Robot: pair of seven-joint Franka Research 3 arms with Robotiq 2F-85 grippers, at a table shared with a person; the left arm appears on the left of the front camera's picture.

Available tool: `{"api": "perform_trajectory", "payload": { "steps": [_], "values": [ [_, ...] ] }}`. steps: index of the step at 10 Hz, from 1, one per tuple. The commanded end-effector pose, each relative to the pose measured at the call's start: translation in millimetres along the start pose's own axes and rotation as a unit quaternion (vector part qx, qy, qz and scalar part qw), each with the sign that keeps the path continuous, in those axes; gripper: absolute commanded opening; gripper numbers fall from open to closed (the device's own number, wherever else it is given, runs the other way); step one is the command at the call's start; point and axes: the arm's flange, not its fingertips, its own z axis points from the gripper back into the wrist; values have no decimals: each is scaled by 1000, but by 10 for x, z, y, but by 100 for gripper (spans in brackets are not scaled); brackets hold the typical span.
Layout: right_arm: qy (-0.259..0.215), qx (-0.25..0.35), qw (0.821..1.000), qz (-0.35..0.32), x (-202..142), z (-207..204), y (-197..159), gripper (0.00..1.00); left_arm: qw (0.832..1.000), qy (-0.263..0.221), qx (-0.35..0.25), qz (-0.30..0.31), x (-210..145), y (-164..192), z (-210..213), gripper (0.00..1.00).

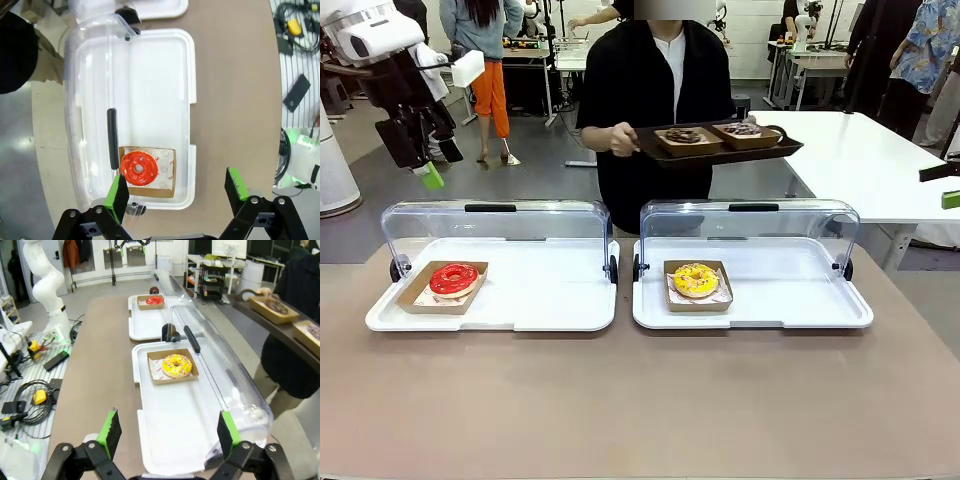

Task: Provide the desired donut to the person.
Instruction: Place the picked Paper togo box onto the Handle tray extended by the person.

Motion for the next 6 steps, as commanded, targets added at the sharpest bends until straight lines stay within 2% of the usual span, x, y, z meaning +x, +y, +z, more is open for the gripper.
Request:
{"api": "perform_trajectory", "payload": {
  "steps": [1,2,4,6],
  "values": [
    [-2,2,1000,0,7,-1,5,100,991,-121,-5,56,-457,91,215,100],
    [-2,2,1000,0,7,-1,5,100,981,-179,-13,70,-745,75,294,100],
    [-2,2,1000,0,7,-1,5,100,959,-262,-21,104,-1355,-29,357,100],
    [-2,2,1000,0,7,-1,5,100,937,-322,-10,137,-1913,-142,429,100]
  ]
}}
